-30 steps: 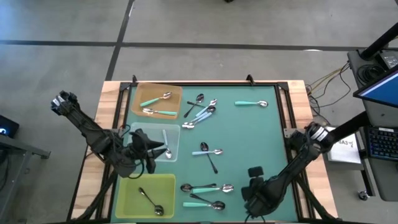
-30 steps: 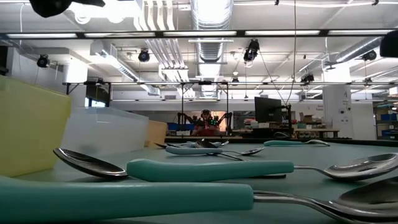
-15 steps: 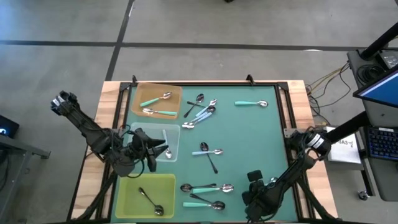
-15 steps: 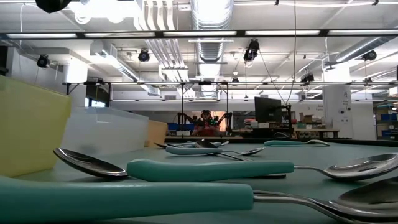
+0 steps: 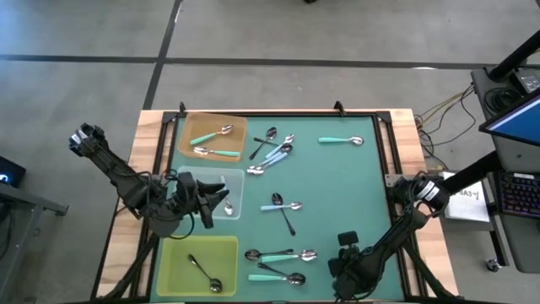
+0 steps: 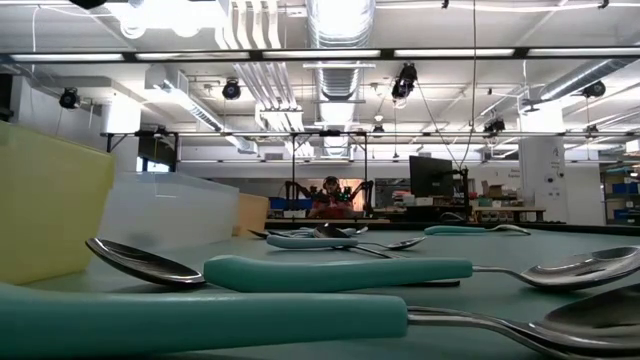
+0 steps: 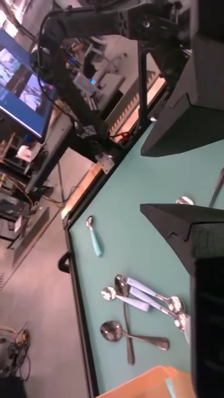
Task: Sort silverware by color (type)
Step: Put the blue spoon into the transparent bin
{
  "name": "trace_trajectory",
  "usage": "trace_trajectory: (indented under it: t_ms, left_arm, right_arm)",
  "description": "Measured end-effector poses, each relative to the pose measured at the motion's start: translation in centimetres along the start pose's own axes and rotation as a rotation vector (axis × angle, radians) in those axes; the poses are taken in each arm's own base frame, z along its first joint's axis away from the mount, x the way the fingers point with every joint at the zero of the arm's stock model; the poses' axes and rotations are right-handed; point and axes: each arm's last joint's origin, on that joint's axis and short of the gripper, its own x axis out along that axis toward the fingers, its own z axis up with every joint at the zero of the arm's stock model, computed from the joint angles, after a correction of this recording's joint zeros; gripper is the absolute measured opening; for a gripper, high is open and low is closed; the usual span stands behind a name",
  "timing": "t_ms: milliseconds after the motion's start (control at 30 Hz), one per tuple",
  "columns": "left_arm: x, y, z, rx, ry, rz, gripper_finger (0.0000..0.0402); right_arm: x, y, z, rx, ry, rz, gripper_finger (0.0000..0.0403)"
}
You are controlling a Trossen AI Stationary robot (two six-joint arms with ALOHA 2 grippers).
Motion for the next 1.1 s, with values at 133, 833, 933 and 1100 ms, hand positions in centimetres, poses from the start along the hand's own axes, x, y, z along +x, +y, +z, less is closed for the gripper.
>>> trace_trajectory:
  t_ms: [133, 833, 933, 1100]
  left_arm:
    - [0.0, 0.0, 0.0, 0.005, -0.001, 0.0, 0.0114]
    - [0.0, -0.1, 0.0, 0.02, 0.0, -0.005, 0.0114]
    - [-0.1, -0.1, 0.0, 0.029, 0.0, -0.006, 0.0114]
    - [-0.1, -0.1, 0.0, 0.037, 0.001, -0.008, 0.0114]
  right_arm:
    - [-0.3, -0.9, 0.0, -0.012, 0.026, -0.021, 0.0039]
    - [-10.3, -18.1, 8.5, 0.416, -0.886, -0.147, 0.0039]
    - [-12.7, -19.7, 10.6, 0.386, -1.189, -0.081, 0.0039]
    - [-14.4, -21.6, 12.8, 0.419, -1.537, -0.072, 0.0039]
